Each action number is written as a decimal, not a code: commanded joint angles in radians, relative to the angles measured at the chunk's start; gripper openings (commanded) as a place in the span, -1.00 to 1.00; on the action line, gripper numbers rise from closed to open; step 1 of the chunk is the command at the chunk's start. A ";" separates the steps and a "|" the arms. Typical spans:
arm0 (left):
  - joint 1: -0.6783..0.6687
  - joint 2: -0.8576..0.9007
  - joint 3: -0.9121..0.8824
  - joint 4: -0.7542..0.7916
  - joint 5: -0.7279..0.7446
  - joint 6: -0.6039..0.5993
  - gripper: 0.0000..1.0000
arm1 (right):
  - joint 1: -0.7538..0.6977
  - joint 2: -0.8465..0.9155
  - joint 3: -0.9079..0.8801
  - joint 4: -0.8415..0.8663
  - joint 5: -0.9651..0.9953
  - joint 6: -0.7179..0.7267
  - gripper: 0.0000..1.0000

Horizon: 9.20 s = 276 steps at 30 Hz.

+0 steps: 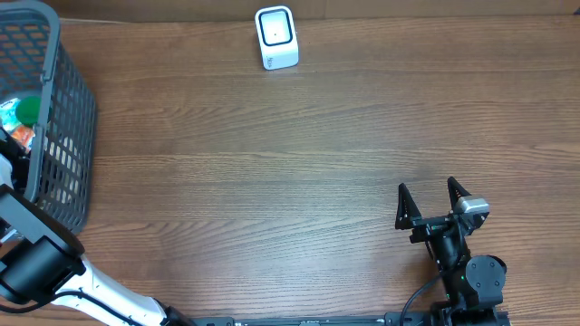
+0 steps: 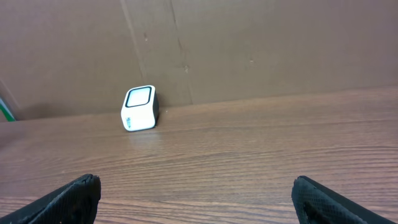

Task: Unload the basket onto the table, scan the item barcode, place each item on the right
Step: 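Lift the clear bag out and carry it toward the white scanner, then lower the clear bag onto the table center and release it, then move the left gripper back over the grey basket, then grasp the orange snack packet in the basket with the left gripper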

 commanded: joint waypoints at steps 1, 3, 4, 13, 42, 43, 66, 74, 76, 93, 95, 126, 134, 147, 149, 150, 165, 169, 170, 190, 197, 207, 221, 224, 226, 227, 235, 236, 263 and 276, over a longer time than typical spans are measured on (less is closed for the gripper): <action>-0.008 0.036 0.034 -0.080 0.009 -0.008 -0.92 | -0.003 -0.012 -0.011 0.004 -0.005 -0.004 1.00; -0.009 0.031 0.098 -0.145 0.016 -0.009 -0.91 | -0.003 -0.012 -0.011 0.004 -0.005 -0.004 1.00; -0.009 0.028 0.128 -0.175 0.015 -0.023 -0.91 | -0.003 -0.012 -0.011 0.004 -0.005 -0.004 1.00; -0.008 -0.043 0.488 -0.427 0.019 -0.099 -0.92 | -0.003 -0.012 -0.011 0.004 -0.005 -0.004 1.00; -0.819 -0.422 0.595 -0.714 0.277 0.102 -0.92 | -0.003 -0.012 -0.011 0.004 -0.005 -0.004 1.00; -0.870 -0.414 0.555 -0.693 0.275 0.102 -0.92 | -0.003 -0.012 -0.011 0.004 -0.005 -0.004 1.00; -1.214 -0.189 -0.134 0.150 0.625 -0.332 -0.91 | -0.003 -0.012 -0.011 0.004 -0.005 -0.004 1.00; -1.205 -0.190 -0.134 0.555 1.102 -0.509 -0.91 | -0.003 -0.012 -0.011 0.004 -0.005 -0.004 1.00; -1.201 -0.189 -0.137 0.537 1.102 -0.482 -0.91 | -0.003 -0.012 -0.011 0.004 -0.005 -0.004 1.00; -1.141 -0.189 -0.494 0.953 1.137 -0.703 -0.91 | -0.003 -0.012 -0.011 0.004 -0.005 -0.004 1.00; -1.130 -0.189 -0.494 0.952 1.144 -0.703 -0.91 | -0.003 -0.012 -0.011 0.004 -0.005 -0.004 1.00; -0.824 -0.486 -0.225 1.012 1.103 -0.689 0.13 | -0.003 -0.012 -0.011 0.004 -0.005 -0.004 1.00; -0.697 -0.491 -0.067 0.874 1.024 -0.671 0.15 | -0.003 -0.012 -0.011 0.004 -0.005 -0.004 1.00; -0.602 -0.491 0.240 0.292 0.716 -0.293 0.23 | -0.003 -0.012 -0.011 0.004 -0.005 -0.004 1.00; -0.601 -0.491 0.291 0.194 0.621 -0.223 0.32 | -0.003 -0.012 -0.011 0.004 -0.005 -0.004 1.00; -0.601 -0.491 0.314 0.153 0.581 -0.180 0.40 | -0.003 -0.012 -0.011 0.004 -0.005 -0.004 1.00; -0.593 -0.491 0.389 -0.029 -0.132 0.055 0.89 | -0.003 -0.012 -0.011 0.004 -0.005 -0.004 1.00; -0.581 -0.491 0.389 -0.047 -0.343 0.098 0.91 | -0.003 -0.012 -0.011 0.004 -0.005 -0.004 1.00; -0.577 -0.491 0.389 -0.049 -0.388 0.098 0.89 | -0.003 -0.012 -0.011 0.004 -0.005 -0.004 1.00; -0.135 -0.389 0.387 -0.186 -0.223 -0.093 0.89 | -0.003 -0.012 -0.011 0.004 -0.005 -0.004 1.00; -0.070 -0.272 0.387 -0.235 -0.220 -0.086 0.72 | -0.003 -0.012 -0.011 0.004 -0.005 -0.004 1.00; -0.072 -0.117 0.387 -0.217 -0.219 -0.078 0.31 | -0.003 -0.012 -0.011 0.004 -0.005 -0.004 1.00; -0.075 0.100 0.387 -0.132 -0.174 -0.022 0.16 | -0.003 -0.012 -0.011 0.004 -0.005 -0.004 1.00; -0.079 0.124 0.387 -0.100 -0.159 -0.018 0.17 | -0.003 -0.012 -0.011 0.004 -0.005 -0.004 1.00; -0.084 0.137 0.387 -0.075 -0.136 -0.001 0.17 | -0.003 -0.012 -0.011 0.004 -0.005 -0.004 1.00; -0.086 0.140 0.387 -0.063 -0.128 0.000 0.17 | -0.003 -0.012 -0.011 0.004 -0.005 -0.004 1.00; -0.095 0.179 0.386 -0.023 -0.115 0.000 0.12 | -0.003 -0.012 -0.011 0.004 -0.005 -0.004 1.00; -0.095 0.187 0.386 -0.024 -0.115 0.000 0.11 | -0.003 -0.012 -0.011 0.004 -0.005 -0.004 1.00; -0.095 0.049 0.385 -0.125 -0.114 -0.071 -0.92 | -0.003 -0.012 -0.011 0.004 -0.005 -0.004 1.00; -0.108 -0.467 0.385 -0.147 0.141 -0.110 -0.90 | -0.003 -0.012 -0.011 0.004 -0.005 -0.004 1.00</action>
